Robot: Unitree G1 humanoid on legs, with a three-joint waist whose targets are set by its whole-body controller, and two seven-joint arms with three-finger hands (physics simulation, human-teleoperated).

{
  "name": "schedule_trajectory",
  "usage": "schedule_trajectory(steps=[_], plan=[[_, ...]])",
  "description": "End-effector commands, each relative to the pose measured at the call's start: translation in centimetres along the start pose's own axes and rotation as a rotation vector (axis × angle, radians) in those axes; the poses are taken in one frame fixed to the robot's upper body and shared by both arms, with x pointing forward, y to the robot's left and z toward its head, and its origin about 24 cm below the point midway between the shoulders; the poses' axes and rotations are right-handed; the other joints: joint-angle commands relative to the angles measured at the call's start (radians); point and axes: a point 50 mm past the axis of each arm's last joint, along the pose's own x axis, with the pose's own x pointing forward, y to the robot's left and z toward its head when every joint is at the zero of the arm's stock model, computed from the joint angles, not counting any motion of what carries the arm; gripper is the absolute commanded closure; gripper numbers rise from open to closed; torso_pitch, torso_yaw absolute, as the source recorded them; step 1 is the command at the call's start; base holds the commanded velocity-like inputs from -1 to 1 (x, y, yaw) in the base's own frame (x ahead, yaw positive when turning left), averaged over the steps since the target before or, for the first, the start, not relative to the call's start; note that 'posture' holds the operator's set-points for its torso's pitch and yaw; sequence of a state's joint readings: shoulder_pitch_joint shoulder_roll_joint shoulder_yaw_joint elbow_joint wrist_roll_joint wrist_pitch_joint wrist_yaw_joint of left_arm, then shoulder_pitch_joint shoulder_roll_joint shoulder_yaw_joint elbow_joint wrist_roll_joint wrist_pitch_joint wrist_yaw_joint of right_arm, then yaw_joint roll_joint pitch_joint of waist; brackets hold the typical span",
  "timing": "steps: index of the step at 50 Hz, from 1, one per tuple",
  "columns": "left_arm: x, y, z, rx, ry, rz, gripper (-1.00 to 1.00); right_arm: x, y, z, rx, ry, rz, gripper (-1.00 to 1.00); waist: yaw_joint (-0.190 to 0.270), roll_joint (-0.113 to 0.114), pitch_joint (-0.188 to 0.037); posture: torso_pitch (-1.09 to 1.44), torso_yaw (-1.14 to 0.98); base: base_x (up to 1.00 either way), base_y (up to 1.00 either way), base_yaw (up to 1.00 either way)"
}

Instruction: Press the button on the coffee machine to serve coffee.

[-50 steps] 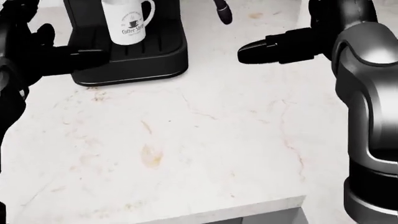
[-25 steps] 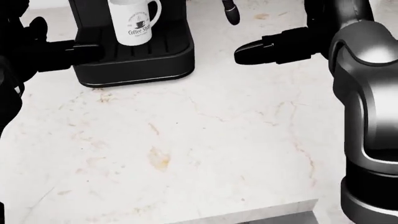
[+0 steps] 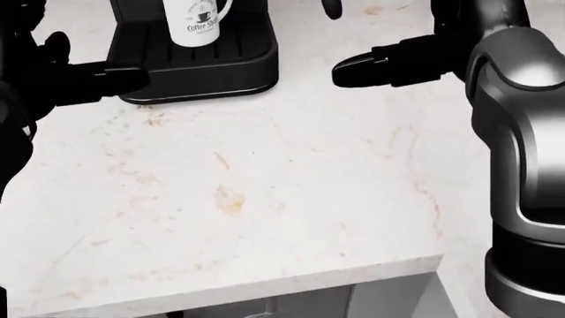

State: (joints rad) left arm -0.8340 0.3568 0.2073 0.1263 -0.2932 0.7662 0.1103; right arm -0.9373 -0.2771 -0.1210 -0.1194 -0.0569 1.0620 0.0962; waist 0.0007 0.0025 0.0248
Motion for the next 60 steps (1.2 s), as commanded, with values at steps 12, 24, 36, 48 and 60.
schedule_trajectory(steps=[12,24,36,48,60], plan=[[-0.48,-0.19,2.71,-0.01,-0.11,-0.014,-1.0,-0.38,-0.42,2.07,-0.005,-0.104,-0.02,-1.0,0.004,-0.001,-0.09,-0.14,0.0,0.0,0.0,0.0],[-0.49,-0.16,2.48,-0.011,-0.105,-0.015,-1.0,-0.54,-0.36,1.88,-0.001,-0.101,-0.02,-1.0,0.009,-0.002,-0.166,-0.24,0.0,0.0,0.0,0.0],[-0.46,-0.13,2.34,-0.016,-0.103,-0.019,-1.0,-0.45,-0.28,1.87,-0.001,-0.102,-0.019,-1.0,0.017,-0.002,-0.244,-0.31,0.0,0.0,0.0,0.0],[-0.54,-0.19,2.7,-0.021,-0.107,-0.019,-1.0,-0.41,-0.29,2.14,-0.001,-0.104,-0.016,-1.0,0.022,-0.005,-0.303,-0.4,0.0,0.0,0.0,0.0],[-0.44,-0.18,2.54,-0.023,-0.109,-0.023,-1.0,-0.28,-0.25,2.09,0.002,-0.104,-0.016,-1.0,0.026,-0.007,-0.342,-0.49,0.0,0.0,0.0,0.0]])
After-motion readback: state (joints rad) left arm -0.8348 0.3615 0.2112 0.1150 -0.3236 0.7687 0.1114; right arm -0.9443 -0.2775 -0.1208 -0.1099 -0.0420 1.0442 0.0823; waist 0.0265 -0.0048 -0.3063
